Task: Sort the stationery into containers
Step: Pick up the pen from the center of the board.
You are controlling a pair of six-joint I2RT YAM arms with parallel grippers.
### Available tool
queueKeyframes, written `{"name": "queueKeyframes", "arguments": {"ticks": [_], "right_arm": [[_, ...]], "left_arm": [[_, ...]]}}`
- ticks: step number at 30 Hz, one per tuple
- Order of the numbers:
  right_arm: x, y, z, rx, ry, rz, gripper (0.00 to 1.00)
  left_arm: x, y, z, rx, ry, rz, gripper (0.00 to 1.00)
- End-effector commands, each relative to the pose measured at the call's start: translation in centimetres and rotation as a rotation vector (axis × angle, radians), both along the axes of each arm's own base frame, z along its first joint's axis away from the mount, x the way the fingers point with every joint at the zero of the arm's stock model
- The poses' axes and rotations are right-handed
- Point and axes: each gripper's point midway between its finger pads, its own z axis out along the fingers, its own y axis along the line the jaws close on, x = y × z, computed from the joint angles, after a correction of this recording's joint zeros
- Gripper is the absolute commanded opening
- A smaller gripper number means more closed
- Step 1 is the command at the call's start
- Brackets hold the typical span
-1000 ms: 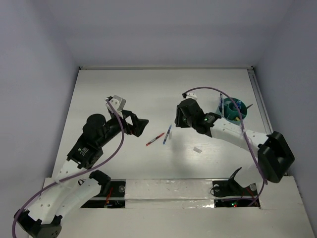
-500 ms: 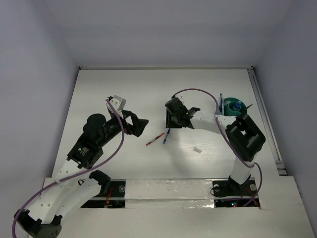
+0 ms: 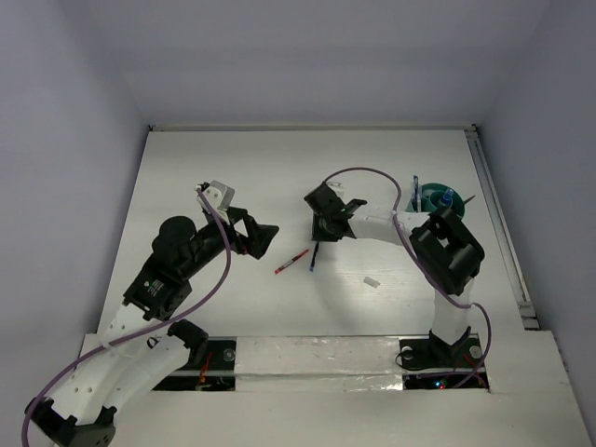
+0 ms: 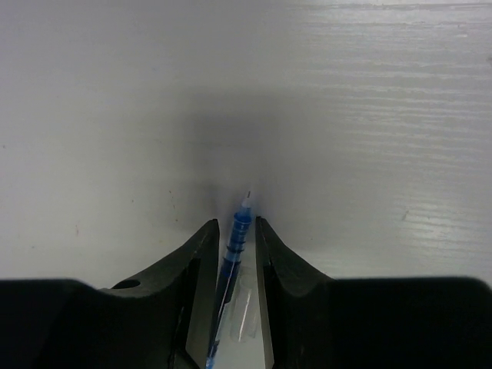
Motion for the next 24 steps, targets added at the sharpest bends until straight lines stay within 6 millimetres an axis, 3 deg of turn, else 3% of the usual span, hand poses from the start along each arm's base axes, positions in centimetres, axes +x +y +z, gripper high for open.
{"name": "queueKeyframes", "arguments": {"ticks": [1, 10, 13, 15, 20, 24], "right_arm": [[0.0, 0.6, 0.2, -0.022, -0.002, -0.011, 0.31], [0.2, -0.2, -0.7, -0.07, 0.005, -0.039, 0.18], [0.4, -0.1, -0.4, -0.063, -0.004, -0.046, 0.07], [0.9, 0.4, 0.7, -0.033, -0.035, -0.048, 0.0], [2.4, 1.3, 4.9, 0.036, -0.139, -0.052, 0.0], [2.9, 1.9, 10.1, 0.142, -0.246, -0.044, 0.0]], "left_arm": [[-0.3, -0.3, 1.6, -0.029, -0.051, -0.022, 0.99], [-0.4, -0.4, 1.8, -0.032, -0.056, -0.03, 0.99], [-0.4, -0.3, 1.7, -0.031, -0.055, -0.028, 0.99], [-0.4, -0.4, 1.7, -0.035, -0.049, -0.032, 0.99], [-0.6, -1.1, 1.4, -0.059, -0.024, -0.061, 0.99], [-0.4, -2.0, 0.2, -0.063, 0.048, -0.083, 0.99]]}}
